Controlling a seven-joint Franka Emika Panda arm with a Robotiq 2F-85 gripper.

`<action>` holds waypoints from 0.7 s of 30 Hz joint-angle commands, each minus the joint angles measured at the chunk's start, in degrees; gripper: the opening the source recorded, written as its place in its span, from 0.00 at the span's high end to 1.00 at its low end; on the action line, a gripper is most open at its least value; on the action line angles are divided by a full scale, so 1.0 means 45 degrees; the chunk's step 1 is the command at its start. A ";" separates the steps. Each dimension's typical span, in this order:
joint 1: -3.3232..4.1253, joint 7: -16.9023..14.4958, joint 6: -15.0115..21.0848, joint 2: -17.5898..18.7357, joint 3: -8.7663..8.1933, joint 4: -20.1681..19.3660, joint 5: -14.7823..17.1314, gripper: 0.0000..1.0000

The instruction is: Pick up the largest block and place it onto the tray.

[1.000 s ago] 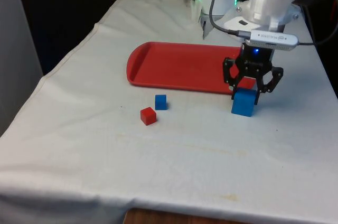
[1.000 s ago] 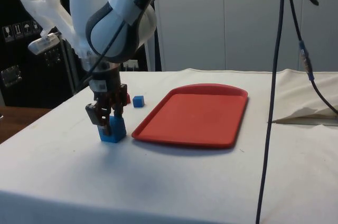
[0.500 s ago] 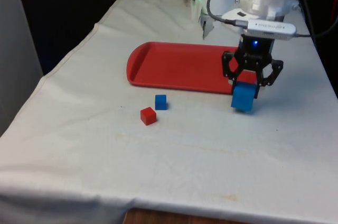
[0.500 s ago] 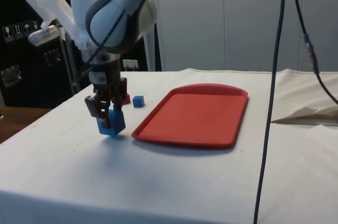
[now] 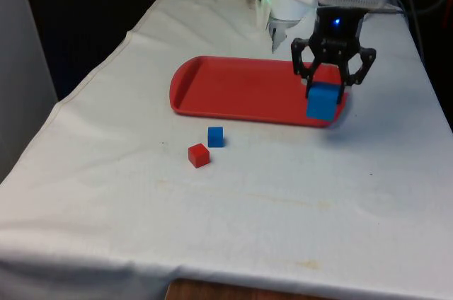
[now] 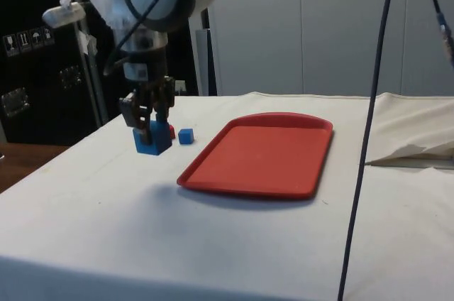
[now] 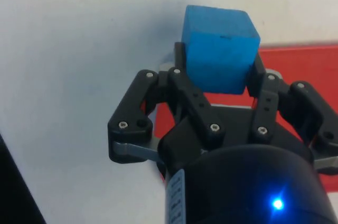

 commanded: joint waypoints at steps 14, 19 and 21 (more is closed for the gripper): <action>0.0038 0.0051 -0.0293 -0.1795 -0.0382 -0.1146 -0.0879 1.00; -0.0013 -0.0051 -0.0331 -0.2024 -0.0395 -0.1401 -0.0853 1.00; 0.0013 -0.0025 -0.0242 -0.2419 -0.0522 -0.1833 -0.1108 1.00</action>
